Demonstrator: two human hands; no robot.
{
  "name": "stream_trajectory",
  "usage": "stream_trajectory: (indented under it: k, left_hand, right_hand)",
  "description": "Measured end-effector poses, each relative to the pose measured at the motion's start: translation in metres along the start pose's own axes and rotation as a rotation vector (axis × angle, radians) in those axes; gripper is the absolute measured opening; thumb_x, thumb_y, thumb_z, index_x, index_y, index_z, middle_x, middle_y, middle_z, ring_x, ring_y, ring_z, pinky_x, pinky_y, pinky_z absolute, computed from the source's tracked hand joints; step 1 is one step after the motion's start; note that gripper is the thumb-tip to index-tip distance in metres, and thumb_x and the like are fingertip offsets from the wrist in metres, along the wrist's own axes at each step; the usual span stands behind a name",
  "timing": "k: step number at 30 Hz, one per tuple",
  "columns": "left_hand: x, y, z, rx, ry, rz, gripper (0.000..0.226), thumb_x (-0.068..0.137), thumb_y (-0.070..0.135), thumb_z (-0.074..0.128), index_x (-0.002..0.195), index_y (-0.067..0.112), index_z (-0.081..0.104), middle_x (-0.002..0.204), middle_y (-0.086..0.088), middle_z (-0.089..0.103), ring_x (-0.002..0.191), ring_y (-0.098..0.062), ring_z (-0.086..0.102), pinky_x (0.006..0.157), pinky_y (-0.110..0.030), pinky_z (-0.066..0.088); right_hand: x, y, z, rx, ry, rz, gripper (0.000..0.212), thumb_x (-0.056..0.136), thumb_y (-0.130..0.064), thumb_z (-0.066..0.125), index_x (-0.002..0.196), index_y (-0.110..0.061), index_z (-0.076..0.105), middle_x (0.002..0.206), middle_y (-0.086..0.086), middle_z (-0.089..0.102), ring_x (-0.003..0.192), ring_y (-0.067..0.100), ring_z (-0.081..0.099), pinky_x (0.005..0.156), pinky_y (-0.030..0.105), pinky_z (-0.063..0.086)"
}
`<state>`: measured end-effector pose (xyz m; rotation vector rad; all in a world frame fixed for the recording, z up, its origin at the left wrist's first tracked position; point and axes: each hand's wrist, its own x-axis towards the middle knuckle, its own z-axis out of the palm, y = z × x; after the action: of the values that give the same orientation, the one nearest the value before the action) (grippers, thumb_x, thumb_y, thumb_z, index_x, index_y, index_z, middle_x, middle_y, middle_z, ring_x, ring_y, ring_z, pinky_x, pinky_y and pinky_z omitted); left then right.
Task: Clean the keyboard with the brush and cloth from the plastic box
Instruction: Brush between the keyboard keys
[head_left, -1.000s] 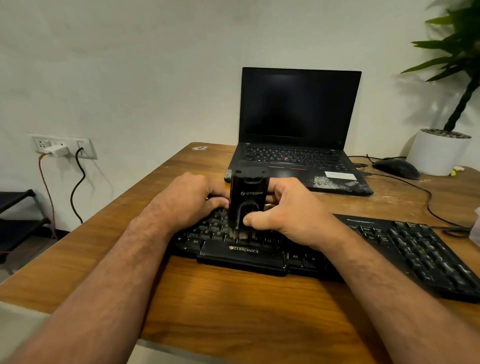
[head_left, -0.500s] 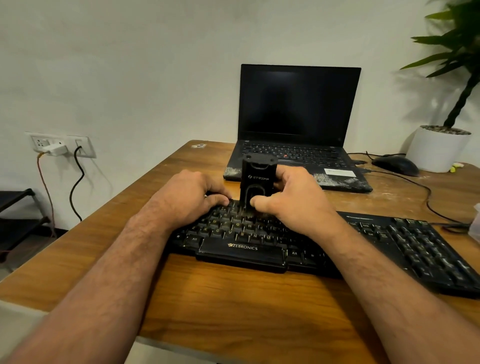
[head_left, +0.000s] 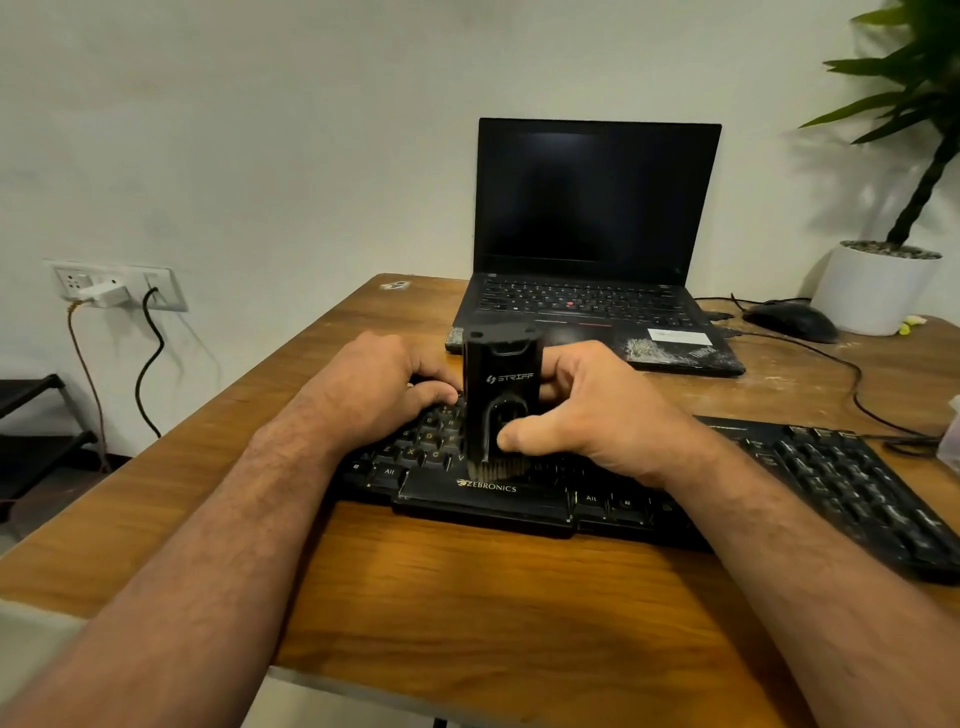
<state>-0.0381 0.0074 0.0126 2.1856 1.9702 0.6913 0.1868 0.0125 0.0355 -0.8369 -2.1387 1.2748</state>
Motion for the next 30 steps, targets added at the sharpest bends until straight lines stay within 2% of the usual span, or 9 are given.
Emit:
stream_trajectory:
  k: [5,7,10,13,15,20,24,28,30]
  left_hand:
    - [0.003,-0.001,0.0,-0.001,-0.013,-0.016,0.013,0.089,0.042,0.066,0.1,0.044,0.073,0.1,0.018,0.072,0.095,0.0,0.061,0.089,-0.024,0.044]
    - [0.003,-0.002,0.0,0.002,-0.017,-0.017,0.014,0.089,0.042,0.066,0.101,0.043,0.073,0.101,0.018,0.072,0.096,0.0,0.061,0.09,-0.024,0.044]
    - [0.001,0.0,-0.001,0.008,-0.002,0.012,0.014,0.089,0.039,0.067,0.1,0.042,0.074,0.096,0.019,0.073,0.092,0.002,0.063,0.091,-0.026,0.049]
    - [0.001,0.001,-0.001,0.018,0.0,-0.003,0.015,0.089,0.04,0.066,0.103,0.041,0.073,0.103,0.018,0.072,0.096,0.001,0.061,0.094,-0.025,0.046]
    - [0.0,0.001,0.0,0.022,0.0,-0.014,0.016,0.09,0.039,0.066,0.104,0.04,0.073,0.106,0.017,0.071,0.098,0.0,0.059,0.097,-0.026,0.043]
    - [0.0,0.005,0.0,-0.031,0.023,-0.043,0.016,0.088,0.037,0.069,0.103,0.038,0.075,0.108,0.014,0.072,0.101,-0.002,0.06,0.101,-0.028,0.043]
    - [-0.001,0.009,0.001,-0.054,0.026,-0.047,0.018,0.088,0.037,0.069,0.106,0.039,0.074,0.113,0.013,0.072,0.107,-0.005,0.061,0.105,-0.034,0.045]
    - [0.0,0.011,0.001,-0.032,0.01,-0.046,0.02,0.089,0.036,0.068,0.108,0.038,0.073,0.115,0.013,0.07,0.11,-0.005,0.059,0.105,-0.032,0.043]
    - [0.0,0.012,0.001,-0.033,0.007,-0.041,0.019,0.089,0.035,0.068,0.107,0.038,0.073,0.11,0.015,0.071,0.106,-0.004,0.06,0.103,-0.031,0.045]
  right_hand:
    - [0.017,0.011,-0.001,-0.277,0.376,0.061,0.033,0.077,-0.017,0.081,0.105,-0.031,0.071,0.087,-0.012,0.075,0.077,0.002,0.071,0.072,0.024,0.057]
    - [0.014,0.009,-0.004,-0.225,0.336,0.032,0.033,0.077,-0.013,0.081,0.102,-0.032,0.071,0.087,-0.013,0.076,0.078,0.001,0.071,0.07,0.021,0.056]
    - [0.004,0.004,-0.006,-0.033,0.082,0.03,0.037,0.077,0.001,0.078,0.096,-0.029,0.071,0.089,-0.008,0.078,0.083,0.01,0.075,0.077,0.027,0.061]
    - [0.016,0.015,-0.011,-0.179,0.286,0.102,0.032,0.075,-0.009,0.081,0.1,-0.028,0.071,0.087,-0.005,0.078,0.079,0.011,0.075,0.077,0.033,0.061]
    - [0.021,0.019,-0.018,-0.264,0.475,0.149,0.031,0.074,-0.016,0.081,0.101,-0.026,0.071,0.086,-0.006,0.076,0.075,0.007,0.072,0.065,0.022,0.057]
    - [0.014,0.02,-0.026,-0.046,0.263,0.148,0.036,0.078,-0.005,0.079,0.103,-0.028,0.069,0.088,-0.004,0.078,0.079,0.014,0.076,0.073,0.033,0.061]
    - [0.021,0.025,-0.033,-0.289,0.544,0.148,0.029,0.076,-0.018,0.08,0.1,-0.029,0.068,0.089,-0.009,0.073,0.08,0.006,0.069,0.062,0.019,0.049]
    - [0.021,0.028,-0.034,-0.25,0.412,0.139,0.03,0.078,-0.019,0.08,0.101,-0.033,0.067,0.09,-0.012,0.073,0.08,0.003,0.07,0.064,0.016,0.05]
    - [0.024,0.029,-0.034,-0.363,0.492,0.148,0.034,0.077,-0.021,0.08,0.106,-0.029,0.067,0.094,-0.01,0.072,0.086,0.007,0.069,0.069,0.021,0.053]
